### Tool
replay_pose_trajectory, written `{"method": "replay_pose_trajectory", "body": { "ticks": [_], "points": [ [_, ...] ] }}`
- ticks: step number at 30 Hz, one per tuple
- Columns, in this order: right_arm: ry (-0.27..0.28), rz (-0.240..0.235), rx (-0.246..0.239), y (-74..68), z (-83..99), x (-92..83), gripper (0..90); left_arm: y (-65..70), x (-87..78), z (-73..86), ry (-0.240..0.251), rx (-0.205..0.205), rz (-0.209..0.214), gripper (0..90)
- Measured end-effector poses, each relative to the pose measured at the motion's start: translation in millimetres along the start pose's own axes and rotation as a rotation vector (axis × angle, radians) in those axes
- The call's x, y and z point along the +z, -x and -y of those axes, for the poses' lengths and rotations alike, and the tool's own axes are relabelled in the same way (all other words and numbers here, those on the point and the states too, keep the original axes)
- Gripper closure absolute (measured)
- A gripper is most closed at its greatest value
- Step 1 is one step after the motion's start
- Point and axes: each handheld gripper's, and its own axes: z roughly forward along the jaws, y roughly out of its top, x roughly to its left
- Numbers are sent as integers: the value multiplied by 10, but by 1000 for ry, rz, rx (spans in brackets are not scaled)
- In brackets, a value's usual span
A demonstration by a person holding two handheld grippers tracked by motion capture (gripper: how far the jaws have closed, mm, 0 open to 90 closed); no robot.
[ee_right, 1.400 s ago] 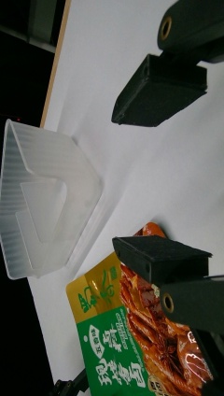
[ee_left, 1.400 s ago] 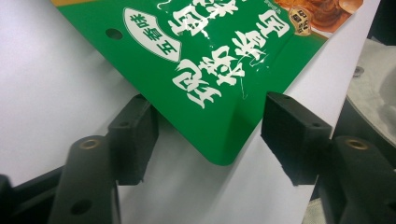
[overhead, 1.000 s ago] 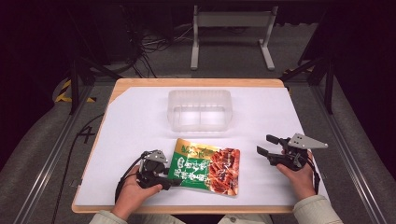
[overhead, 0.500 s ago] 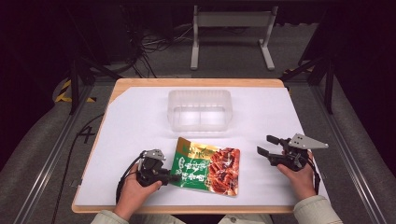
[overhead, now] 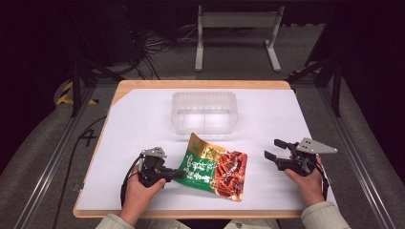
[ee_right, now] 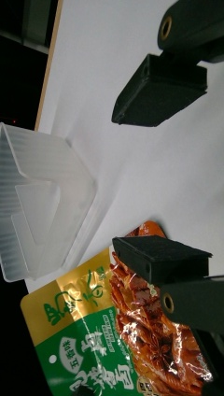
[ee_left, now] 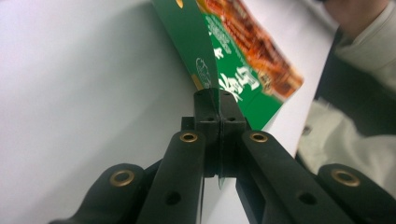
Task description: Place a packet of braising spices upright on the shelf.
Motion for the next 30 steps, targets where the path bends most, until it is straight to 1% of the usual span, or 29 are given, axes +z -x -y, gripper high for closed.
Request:
{"method": "replay_pose_trajectory", "body": {
  "ticks": [3, 4, 5, 6, 8, 12, 18, 21, 23, 24, 26, 27, 28, 30],
  "points": [
    [0, 4, 4, 0, 7, -14, 340, 46, -37, -62, 26, 6, 11, 899],
    [0, 7, 5, 2, 11, -23, 340, 82, -54, -96, 43, 12, 9, 898],
    [0, 7, 5, 2, 11, -23, 340, 82, -54, -96, 43, 12, 9, 899],
    [-1, 9, 4, 5, 13, -28, 340, 118, -65, -116, 53, 14, 4, 899],
    [0, 12, 5, 9, 17, -35, 339, 189, -87, -161, 71, 30, -6, 899],
    [2, 10, 7, 16, 15, -32, 339, 285, -111, -253, 101, 54, -8, 899],
    [2, 5, 10, 13, 8, -24, 347, 438, -132, -400, 137, 106, -15, 900],
    [0, 4, 15, 22, 9, -23, 349, 510, -146, -474, 155, 141, -21, 900],
    [-2, 6, 16, 25, 8, -26, 349, 558, -154, -523, 168, 153, -18, 900],
    [-2, 7, 18, 27, 9, -28, 350, 585, -162, -556, 172, 167, -19, 900],
    [-1, 4, 16, 34, 9, -32, 352, 605, -168, -574, 174, 170, -17, 900],
    [-1, 6, 18, 35, 10, -35, 355, 639, -180, -615, 179, 189, -19, 900],
    [-5, 17, 22, 42, 12, -45, 360, 663, -190, -643, 184, 201, -24, 900],
    [-4, 20, 33, 63, 18, -57, 364, 728, -215, -709, 189, 226, -30, 900]
  ]
}}
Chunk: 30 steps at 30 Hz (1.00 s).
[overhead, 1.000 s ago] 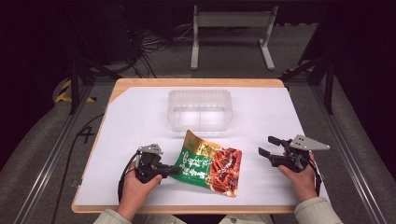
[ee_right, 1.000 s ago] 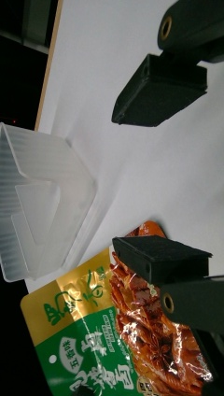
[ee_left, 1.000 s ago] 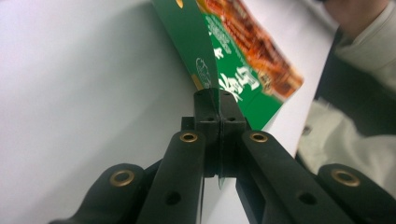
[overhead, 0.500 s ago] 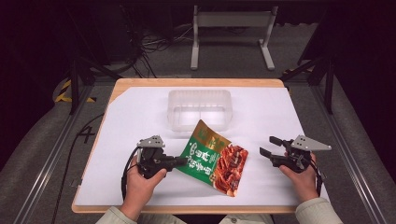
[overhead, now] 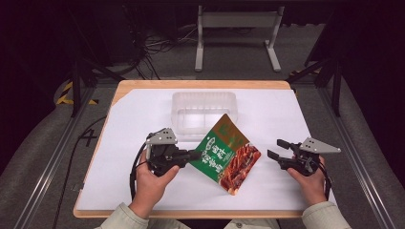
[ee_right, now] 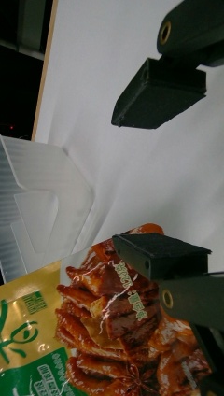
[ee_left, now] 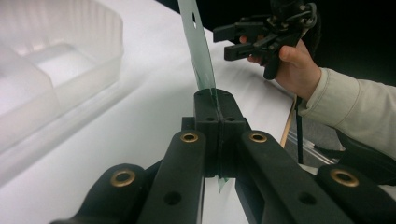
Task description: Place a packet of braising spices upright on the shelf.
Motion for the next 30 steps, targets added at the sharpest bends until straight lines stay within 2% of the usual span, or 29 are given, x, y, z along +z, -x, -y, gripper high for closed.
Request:
{"method": "replay_pose_trajectory", "body": {
  "ticks": [3, 10, 14, 22, 30],
  "points": [
    [-7, 9, 11, 25, 13, -7, 368, 50, -30, -104, 3, 40, -14, 900],
    [-19, 14, 21, 44, 32, -7, 370, 94, -92, -278, 1, 91, -43, 900],
    [-27, 17, 29, 64, 49, -12, 372, 94, -130, -397, -1, 127, -100, 900],
    [-34, 25, 45, 89, 74, -21, 372, 37, -261, -592, 18, 153, -157, 900],
    [-51, 27, 63, 105, 115, -10, 375, -8, -372, -834, 22, 146, -175, 900]
  ]
}}
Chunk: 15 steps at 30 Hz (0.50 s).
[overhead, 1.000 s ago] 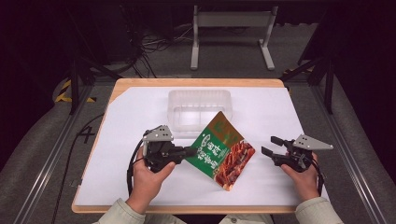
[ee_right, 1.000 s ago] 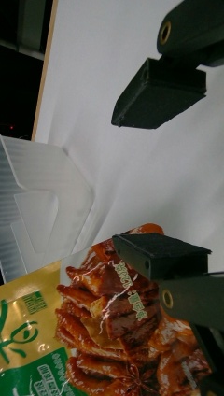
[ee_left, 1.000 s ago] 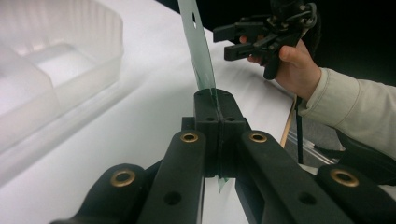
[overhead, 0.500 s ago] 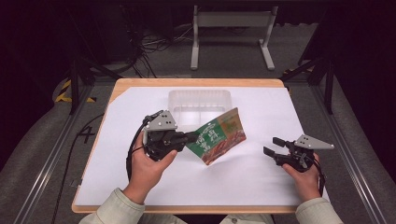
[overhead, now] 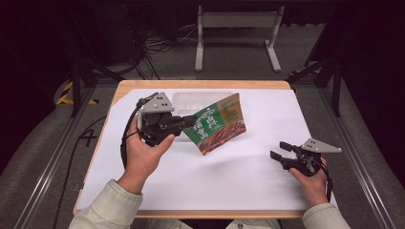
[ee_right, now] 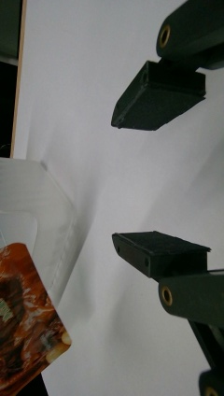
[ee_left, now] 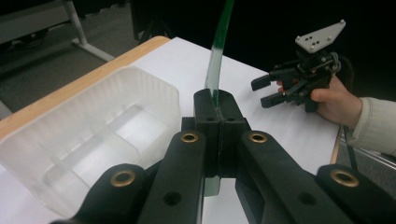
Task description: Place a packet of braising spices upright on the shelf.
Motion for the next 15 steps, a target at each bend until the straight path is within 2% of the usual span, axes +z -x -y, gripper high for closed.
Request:
{"method": "replay_pose_trajectory", "body": {
  "ticks": [8, 13, 15],
  "points": [
    [26, 31, -19, -16, -1, -62, 400, 4, -8, -220, -10, 34, -13, 900],
    [27, 38, -13, -14, 9, -87, 400, -38, 8, -311, -5, 21, -12, 900],
    [30, 42, -11, -18, 11, -106, 399, -66, 14, -357, -1, 25, -25, 900]
  ]
}}
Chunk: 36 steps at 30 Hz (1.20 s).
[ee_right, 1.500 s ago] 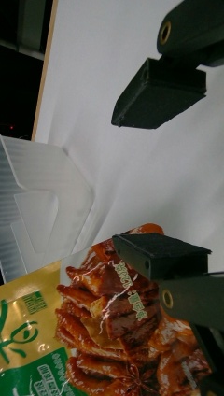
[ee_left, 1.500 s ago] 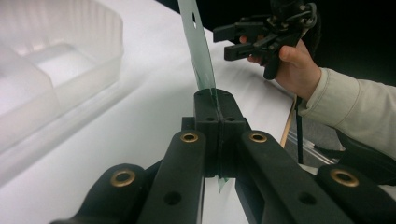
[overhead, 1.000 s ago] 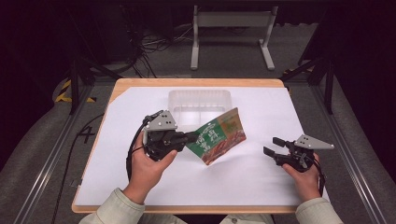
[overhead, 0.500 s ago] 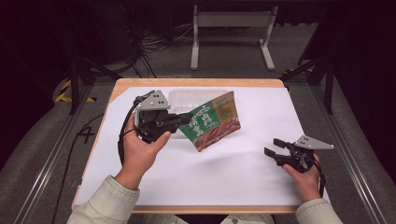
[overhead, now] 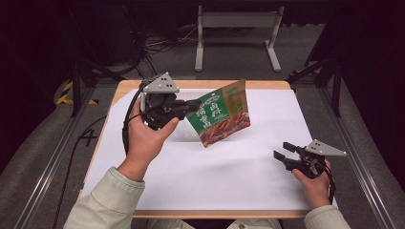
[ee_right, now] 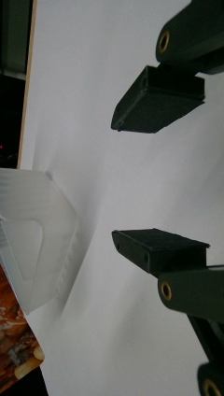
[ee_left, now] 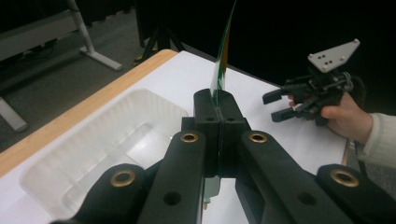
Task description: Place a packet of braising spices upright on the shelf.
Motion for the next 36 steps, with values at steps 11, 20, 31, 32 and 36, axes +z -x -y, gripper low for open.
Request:
{"method": "replay_pose_trajectory", "body": {
  "ticks": [11, 20, 31, 32, 36],
  "points": [
    [2, 17, 11, 9, 34, -88, 396, -166, 54, -178, 35, -21, -38, 900],
    [4, 21, 14, 13, 57, -141, 394, -340, 81, -277, 64, -58, -68, 900],
    [1, 26, 21, 24, 85, -184, 390, -445, 158, -300, 122, -96, -110, 900],
    [0, 27, 24, 22, 89, -190, 390, -452, 170, -303, 126, -99, -109, 900],
    [0, 28, 30, 30, 101, -223, 390, -473, 226, -322, 126, -112, -122, 900]
  ]
}}
